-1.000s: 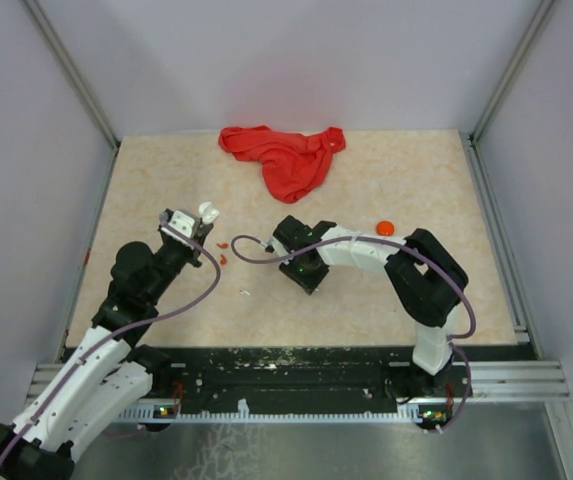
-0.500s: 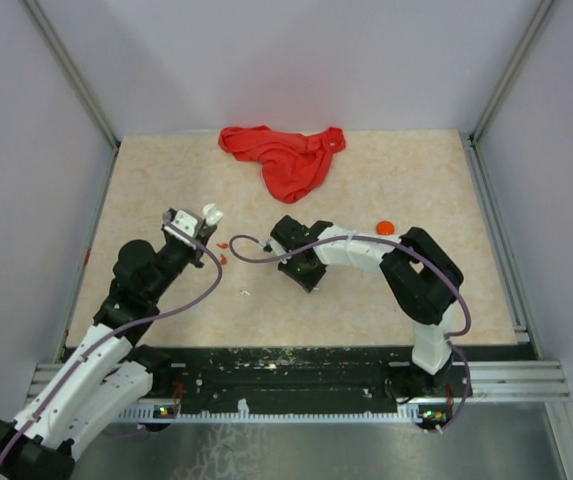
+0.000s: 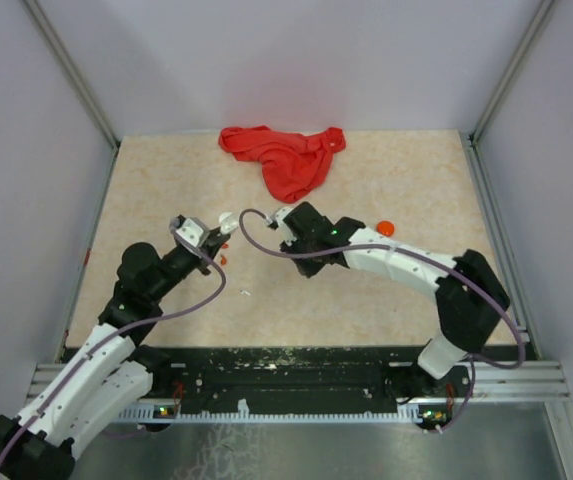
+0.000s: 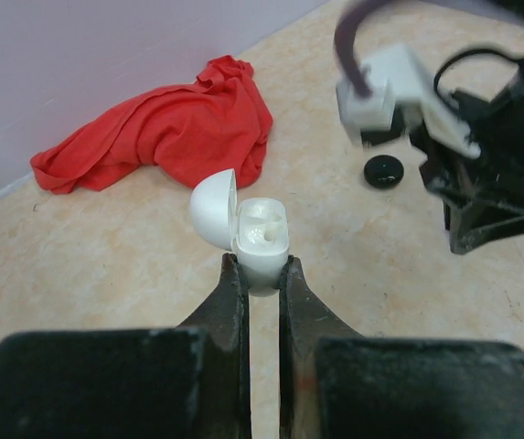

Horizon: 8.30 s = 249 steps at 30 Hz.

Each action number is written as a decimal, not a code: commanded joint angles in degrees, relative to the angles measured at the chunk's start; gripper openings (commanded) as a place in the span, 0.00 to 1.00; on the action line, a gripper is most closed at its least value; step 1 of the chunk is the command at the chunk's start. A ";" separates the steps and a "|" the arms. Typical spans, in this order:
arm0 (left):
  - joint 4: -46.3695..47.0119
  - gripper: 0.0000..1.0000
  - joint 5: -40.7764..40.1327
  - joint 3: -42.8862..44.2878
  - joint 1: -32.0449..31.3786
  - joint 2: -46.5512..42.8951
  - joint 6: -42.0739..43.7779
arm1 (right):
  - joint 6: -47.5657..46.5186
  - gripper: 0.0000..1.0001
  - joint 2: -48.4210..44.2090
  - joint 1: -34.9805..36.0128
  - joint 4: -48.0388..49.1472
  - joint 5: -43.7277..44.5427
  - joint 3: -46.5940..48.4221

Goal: Insert the wireless bluetooth earbuds into the charging case
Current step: Pick up the earbud from the charging case, then place the charging case at the center of the board, then move the earbud to the center of the board.

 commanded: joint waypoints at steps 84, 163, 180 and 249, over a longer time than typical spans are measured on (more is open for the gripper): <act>53.40 0.01 0.84 -14.29 -16.85 11.55 -7.51 | 20.08 0.38 -32.89 6.93 48.54 -3.48 -15.59; 57.48 0.01 -28.99 -13.18 -33.41 18.46 19.23 | 32.70 0.18 -17.46 7.78 13.12 15.25 7.83; 49.45 0.01 -29.09 -15.18 -28.77 14.35 1.74 | 24.12 0.43 -25.53 -0.13 14.10 0.87 5.87; 15.00 0.01 -21.23 -13.34 -5.78 2.53 -23.84 | 6.93 0.17 7.03 11.60 32.41 8.76 -9.40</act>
